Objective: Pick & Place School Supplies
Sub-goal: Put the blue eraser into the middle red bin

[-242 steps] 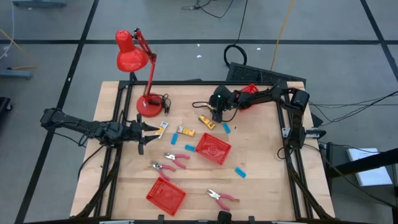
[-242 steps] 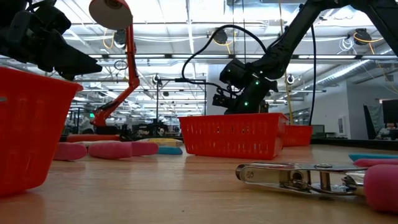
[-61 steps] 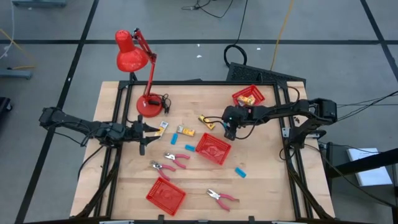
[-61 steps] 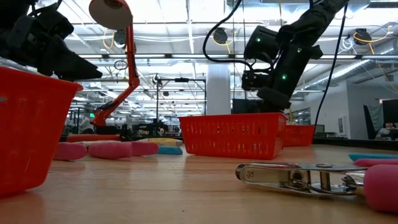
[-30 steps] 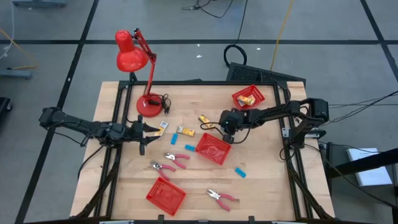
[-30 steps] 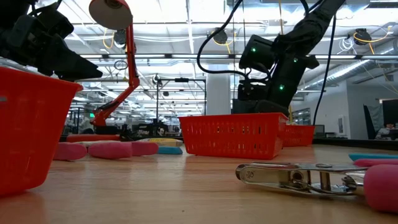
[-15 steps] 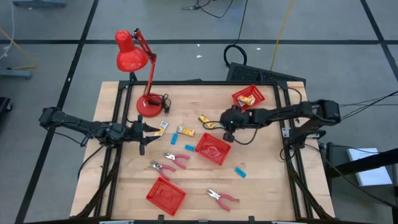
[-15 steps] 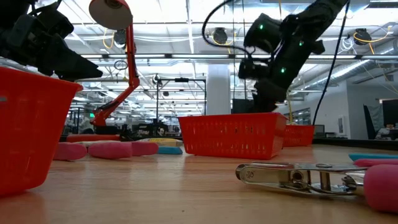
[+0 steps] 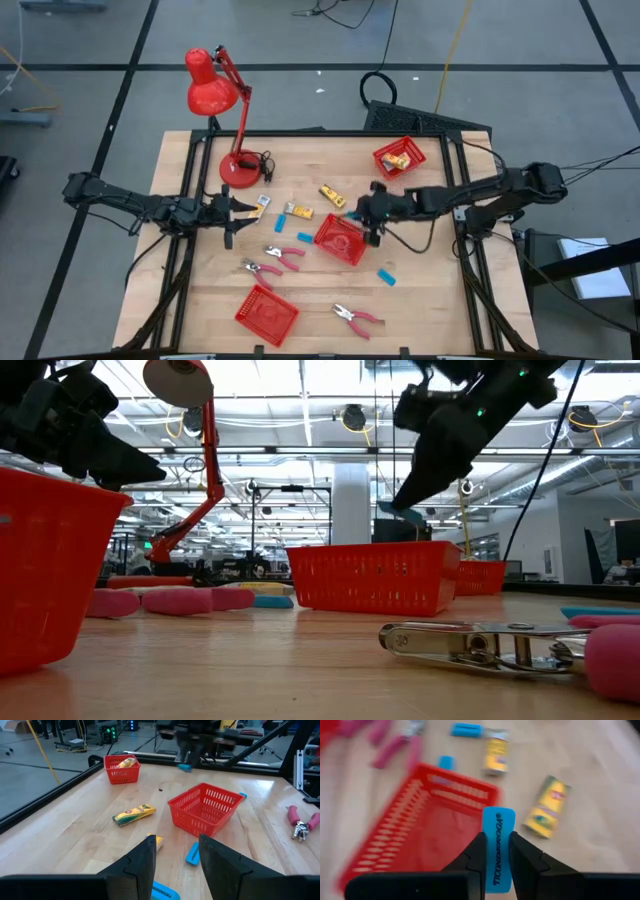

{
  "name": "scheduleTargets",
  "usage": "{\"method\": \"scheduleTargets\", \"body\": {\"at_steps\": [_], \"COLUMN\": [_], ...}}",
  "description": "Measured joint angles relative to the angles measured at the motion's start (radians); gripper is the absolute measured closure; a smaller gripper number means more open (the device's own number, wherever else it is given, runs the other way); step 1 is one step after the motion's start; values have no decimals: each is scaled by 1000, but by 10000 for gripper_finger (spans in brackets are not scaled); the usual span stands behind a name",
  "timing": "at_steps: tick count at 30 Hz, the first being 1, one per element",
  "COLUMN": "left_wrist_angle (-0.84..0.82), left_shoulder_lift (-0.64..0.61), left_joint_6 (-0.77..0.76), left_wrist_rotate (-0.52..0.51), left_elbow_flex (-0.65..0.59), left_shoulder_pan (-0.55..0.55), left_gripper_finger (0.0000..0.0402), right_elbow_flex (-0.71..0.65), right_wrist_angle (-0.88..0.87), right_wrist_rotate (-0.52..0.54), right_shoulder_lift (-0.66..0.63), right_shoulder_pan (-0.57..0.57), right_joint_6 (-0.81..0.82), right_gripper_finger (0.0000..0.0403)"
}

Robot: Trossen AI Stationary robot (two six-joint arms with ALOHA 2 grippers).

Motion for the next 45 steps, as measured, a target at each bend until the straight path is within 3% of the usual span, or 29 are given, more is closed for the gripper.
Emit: {"method": "scheduleTargets", "body": {"at_steps": [8, 20, 22, 28, 31, 37, 45], "left_wrist_angle": [0, 0, 0, 0, 0, -2, -8], "left_shoulder_lift": [0, 0, 0, 0, 0, 0, 5], "left_joint_6": [-3, -11, -11, -11, -11, -11, -10], "left_wrist_rotate": [0, 0, 0, 0, 0, 1, 4], "left_elbow_flex": [0, 0, 0, 0, 0, 0, 0], "left_shoulder_pan": [0, 0, 0, 0, 0, 0, 0], "left_gripper_finger": [250, 250, 250, 250, 250, 250, 250], "right_elbow_flex": [4, 3, 3, 3, 3, 3, 8], "right_wrist_angle": [129, 137, 141, 140, 139, 111, -97], "right_wrist_rotate": [-74, -101, -97, -73, -72, -68, 98], "right_shoulder_lift": [64, 180, 180, 180, 180, 167, 54], "right_shoulder_pan": [113, 106, 105, 105, 104, 114, 224], "right_joint_6": [78, 106, 111, 111, 102, 131, 260], "right_gripper_finger": [358, 358, 339, 214, 177, 176, 190]}}
